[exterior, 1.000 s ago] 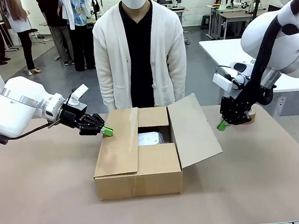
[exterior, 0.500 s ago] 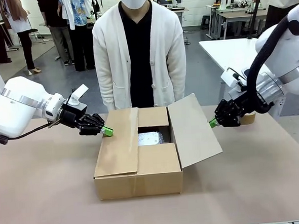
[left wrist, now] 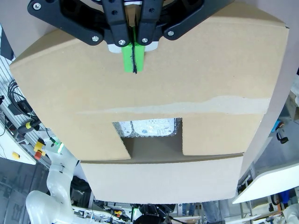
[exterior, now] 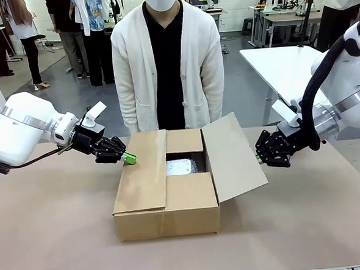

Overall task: Wrap the clocks to prevent damage.
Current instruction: Push the left (or right) flap of the Package Box to close it.

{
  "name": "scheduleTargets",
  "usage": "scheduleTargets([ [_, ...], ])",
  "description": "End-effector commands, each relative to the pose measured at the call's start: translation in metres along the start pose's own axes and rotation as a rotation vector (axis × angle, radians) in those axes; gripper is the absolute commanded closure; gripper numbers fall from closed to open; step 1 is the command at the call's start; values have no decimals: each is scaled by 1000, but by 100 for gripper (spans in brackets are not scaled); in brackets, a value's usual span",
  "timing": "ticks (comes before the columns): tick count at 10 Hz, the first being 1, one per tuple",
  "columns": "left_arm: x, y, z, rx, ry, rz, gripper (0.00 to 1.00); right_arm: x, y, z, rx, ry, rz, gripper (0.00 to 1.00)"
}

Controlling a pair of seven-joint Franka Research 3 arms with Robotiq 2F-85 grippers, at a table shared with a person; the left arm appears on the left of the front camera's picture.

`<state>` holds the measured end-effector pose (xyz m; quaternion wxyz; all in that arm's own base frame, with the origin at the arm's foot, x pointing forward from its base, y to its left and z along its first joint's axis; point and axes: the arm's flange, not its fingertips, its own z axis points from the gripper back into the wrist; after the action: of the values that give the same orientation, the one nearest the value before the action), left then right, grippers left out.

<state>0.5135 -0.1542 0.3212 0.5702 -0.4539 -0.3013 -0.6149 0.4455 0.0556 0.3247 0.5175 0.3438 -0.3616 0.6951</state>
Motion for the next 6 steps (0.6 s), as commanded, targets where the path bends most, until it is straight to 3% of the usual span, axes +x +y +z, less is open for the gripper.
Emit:
scheduleTargets([
  [1,-3,0,-3,3,7,-3,100,-1,-10,-7,-53,0,21,99],
  [6,-3,0,-3,3,7,-3,100,37,-26,-40,-85,22,-62,99],
])
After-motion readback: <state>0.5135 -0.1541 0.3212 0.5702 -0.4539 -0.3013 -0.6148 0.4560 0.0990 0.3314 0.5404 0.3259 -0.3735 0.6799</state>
